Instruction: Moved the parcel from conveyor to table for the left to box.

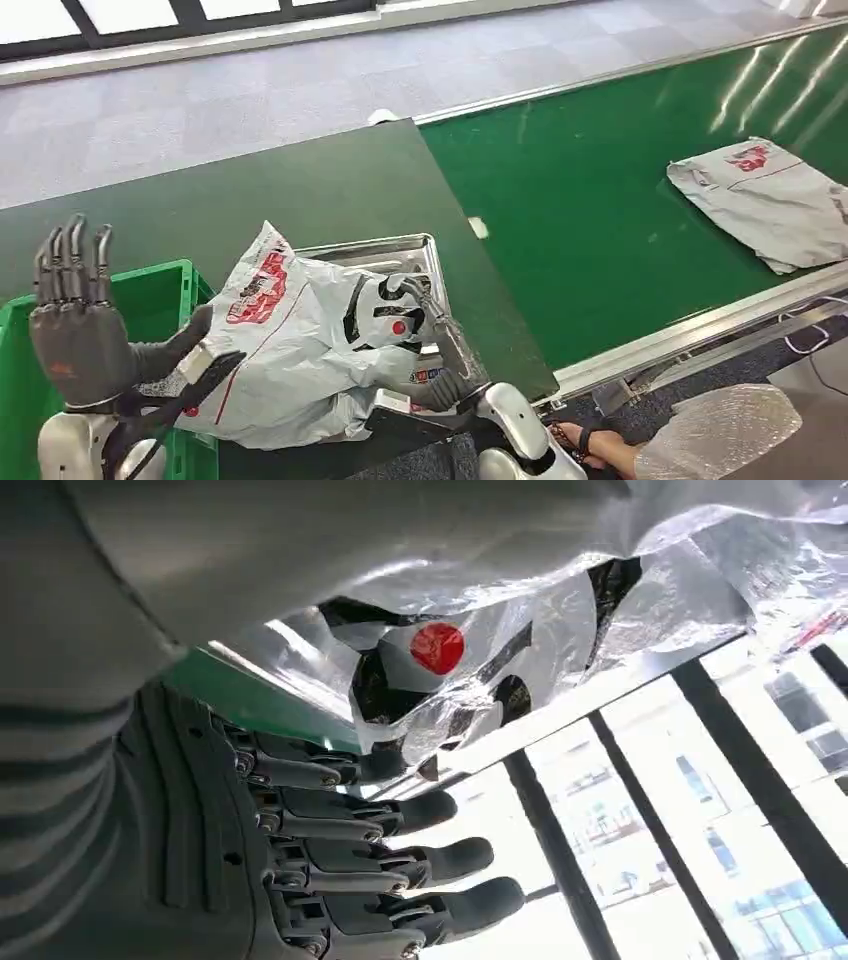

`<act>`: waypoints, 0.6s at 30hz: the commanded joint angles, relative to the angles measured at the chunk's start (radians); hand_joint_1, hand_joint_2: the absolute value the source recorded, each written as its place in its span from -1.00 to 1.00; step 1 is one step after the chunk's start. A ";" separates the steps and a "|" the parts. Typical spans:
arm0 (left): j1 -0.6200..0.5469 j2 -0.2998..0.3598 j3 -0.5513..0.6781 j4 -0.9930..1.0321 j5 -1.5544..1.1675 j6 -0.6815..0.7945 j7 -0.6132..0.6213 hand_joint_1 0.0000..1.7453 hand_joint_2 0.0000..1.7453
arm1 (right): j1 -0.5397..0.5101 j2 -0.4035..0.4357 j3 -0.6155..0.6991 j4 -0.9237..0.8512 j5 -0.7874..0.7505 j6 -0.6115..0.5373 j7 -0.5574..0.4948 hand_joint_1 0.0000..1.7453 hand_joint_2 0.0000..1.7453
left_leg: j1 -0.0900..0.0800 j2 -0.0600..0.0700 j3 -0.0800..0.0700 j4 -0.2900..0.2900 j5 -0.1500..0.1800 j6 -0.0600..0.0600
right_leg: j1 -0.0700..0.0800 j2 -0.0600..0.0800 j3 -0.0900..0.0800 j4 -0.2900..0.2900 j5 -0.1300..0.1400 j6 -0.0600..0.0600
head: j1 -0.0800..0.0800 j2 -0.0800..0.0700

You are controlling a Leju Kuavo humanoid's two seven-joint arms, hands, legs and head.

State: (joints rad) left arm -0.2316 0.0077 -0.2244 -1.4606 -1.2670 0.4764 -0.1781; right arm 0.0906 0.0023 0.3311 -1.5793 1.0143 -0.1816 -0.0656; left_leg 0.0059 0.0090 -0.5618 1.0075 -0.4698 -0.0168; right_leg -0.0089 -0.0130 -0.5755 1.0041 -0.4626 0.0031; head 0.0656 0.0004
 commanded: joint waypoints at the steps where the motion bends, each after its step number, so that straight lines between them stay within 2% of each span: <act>1: -0.070 0.075 -0.129 0.124 -0.023 -0.010 0.018 -1.00 1.00 | -0.033 -0.029 -0.033 0.057 -0.010 -0.002 -0.005 -1.00 1.00 | 0.001 -0.002 0.000 -0.002 0.002 0.001 | 0.001 -0.001 0.001 -0.003 0.001 0.000 | 0.000 0.000; 10: -0.070 0.075 -0.129 0.124 -0.023 -0.010 0.018 -1.00 1.00 | -0.033 -0.029 -0.033 0.057 -0.010 -0.002 -0.005 -1.00 1.00 | 0.000 -0.001 0.000 -0.001 0.000 0.000 | 0.001 0.000 0.000 -0.001 0.001 0.000 | 0.000 0.000; 14: -0.105 0.127 -0.255 0.200 -0.076 -0.174 0.011 -1.00 1.00 | -0.055 -0.058 -0.027 0.069 -0.040 -0.003 -0.014 -1.00 1.00 | 0.000 -0.001 0.000 -0.001 0.001 0.000 | 0.000 0.000 0.000 -0.001 0.001 0.000 | 0.000 0.000; 18: -0.126 0.188 -0.386 0.276 0.048 -0.380 -0.074 -1.00 1.00 | -0.044 -0.087 -0.071 0.001 -0.106 -0.016 -0.044 -1.00 1.00 | -0.001 -0.002 0.000 -0.002 0.002 0.001 | 0.000 -0.001 0.000 -0.002 0.001 0.000 | 0.000 0.000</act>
State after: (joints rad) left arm -0.2824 0.0855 -0.3617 -1.3687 -1.3329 0.3214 -0.1751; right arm 0.0751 -0.0206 0.3178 -1.5770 0.9811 -0.1869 -0.0778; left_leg 0.0058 0.0096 -0.5626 1.0075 -0.4699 -0.0167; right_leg -0.0090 -0.0128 -0.5764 1.0040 -0.4626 0.0032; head 0.0656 0.0004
